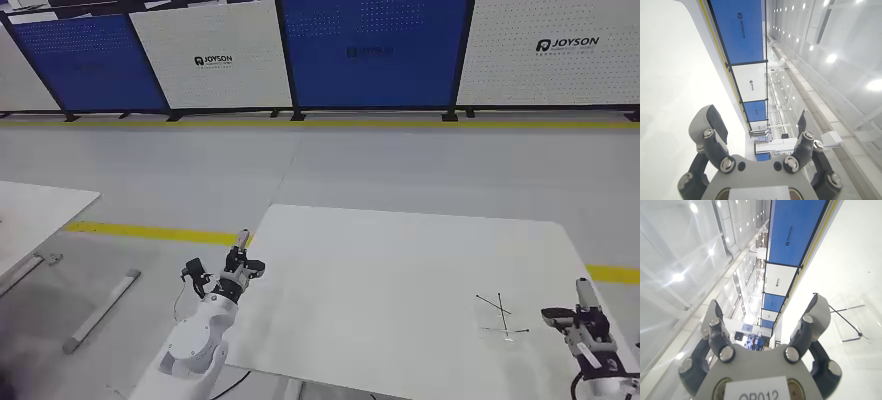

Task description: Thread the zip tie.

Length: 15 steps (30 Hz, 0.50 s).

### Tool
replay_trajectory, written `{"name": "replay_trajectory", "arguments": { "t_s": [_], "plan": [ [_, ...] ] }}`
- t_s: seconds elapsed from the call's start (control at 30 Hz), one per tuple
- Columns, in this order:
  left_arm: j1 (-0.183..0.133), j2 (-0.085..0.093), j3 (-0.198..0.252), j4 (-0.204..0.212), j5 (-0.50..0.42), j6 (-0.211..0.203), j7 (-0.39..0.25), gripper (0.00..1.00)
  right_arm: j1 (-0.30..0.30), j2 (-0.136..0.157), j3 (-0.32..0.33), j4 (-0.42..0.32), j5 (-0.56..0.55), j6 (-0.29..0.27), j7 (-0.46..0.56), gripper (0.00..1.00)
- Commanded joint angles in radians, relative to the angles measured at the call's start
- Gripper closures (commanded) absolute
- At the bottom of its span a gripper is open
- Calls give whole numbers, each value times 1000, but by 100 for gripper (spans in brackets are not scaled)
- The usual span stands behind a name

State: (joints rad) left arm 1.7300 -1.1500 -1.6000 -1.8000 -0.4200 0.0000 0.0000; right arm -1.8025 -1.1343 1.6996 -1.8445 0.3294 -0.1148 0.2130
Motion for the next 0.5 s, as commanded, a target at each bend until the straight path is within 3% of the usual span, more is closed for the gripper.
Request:
{"name": "replay_trajectory", "arguments": {
  "t_s": [0.0, 0.47],
  "plan": [
    [0, 0, 0, 0, 0, 0, 0, 0, -2, 5, 23, 3, -8, -3, 87, 0],
    [0, 0, 0, 0, 0, 0, 0, 0, -2, 7, 31, 6, -17, -3, 98, 0]
  ]
}}
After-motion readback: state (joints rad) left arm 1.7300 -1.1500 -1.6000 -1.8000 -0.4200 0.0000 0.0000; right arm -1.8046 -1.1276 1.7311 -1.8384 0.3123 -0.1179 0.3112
